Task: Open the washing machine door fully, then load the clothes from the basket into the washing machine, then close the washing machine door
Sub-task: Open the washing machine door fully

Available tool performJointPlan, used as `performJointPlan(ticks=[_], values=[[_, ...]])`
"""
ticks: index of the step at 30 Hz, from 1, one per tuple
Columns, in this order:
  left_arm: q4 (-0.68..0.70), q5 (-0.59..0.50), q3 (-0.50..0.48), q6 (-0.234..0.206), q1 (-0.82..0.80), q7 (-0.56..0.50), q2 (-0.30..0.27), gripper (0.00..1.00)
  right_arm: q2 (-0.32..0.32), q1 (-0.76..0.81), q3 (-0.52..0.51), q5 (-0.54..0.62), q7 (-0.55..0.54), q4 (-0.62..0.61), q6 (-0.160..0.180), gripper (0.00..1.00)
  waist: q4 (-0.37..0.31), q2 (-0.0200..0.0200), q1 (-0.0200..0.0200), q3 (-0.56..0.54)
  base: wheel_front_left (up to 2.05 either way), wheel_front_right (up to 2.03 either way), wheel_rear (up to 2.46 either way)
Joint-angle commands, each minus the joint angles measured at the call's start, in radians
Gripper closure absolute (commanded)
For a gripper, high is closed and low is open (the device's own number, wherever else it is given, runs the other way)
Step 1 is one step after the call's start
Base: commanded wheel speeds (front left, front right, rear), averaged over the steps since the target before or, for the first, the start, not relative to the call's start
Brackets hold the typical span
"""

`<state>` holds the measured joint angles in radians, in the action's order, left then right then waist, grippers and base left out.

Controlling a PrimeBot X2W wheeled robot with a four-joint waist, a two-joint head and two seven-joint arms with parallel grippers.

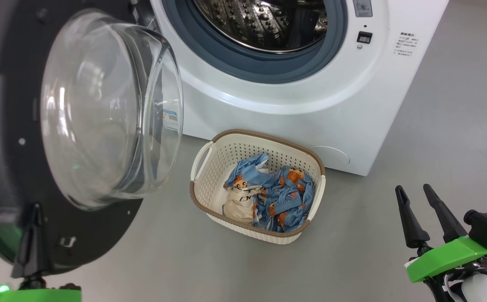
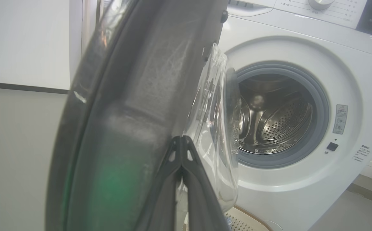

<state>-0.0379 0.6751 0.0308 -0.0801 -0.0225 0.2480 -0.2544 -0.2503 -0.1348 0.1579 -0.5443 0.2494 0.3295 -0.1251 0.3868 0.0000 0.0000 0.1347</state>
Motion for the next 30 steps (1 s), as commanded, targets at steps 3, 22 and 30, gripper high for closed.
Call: performJointPlan(ticks=[3, 22, 30], values=[[-0.027, 0.009, -0.094, 0.004, -0.063, 0.012, -0.046, 1.00, -0.022, -0.032, 0.018, 0.014, 0.012, -0.029, -0.006, 0.00, 0.007, 0.0000, 0.0000, 0.019, 0.00, 0.00, 0.00], [-0.230, -0.051, -0.309, 0.088, -0.234, 0.014, -0.067, 1.00, -0.061, -0.085, 0.032, 0.022, 0.012, -0.042, -0.006, 0.00, 0.009, 0.0000, 0.0000, 0.117, 0.00, 0.00, 0.00], [-0.370, -0.109, -0.422, 0.136, -0.336, 0.014, -0.090, 1.00, -0.075, -0.116, 0.036, 0.027, 0.012, -0.047, -0.006, 0.00, 0.001, 0.0000, 0.0000, 0.169, 0.00, 0.00, 0.00]])
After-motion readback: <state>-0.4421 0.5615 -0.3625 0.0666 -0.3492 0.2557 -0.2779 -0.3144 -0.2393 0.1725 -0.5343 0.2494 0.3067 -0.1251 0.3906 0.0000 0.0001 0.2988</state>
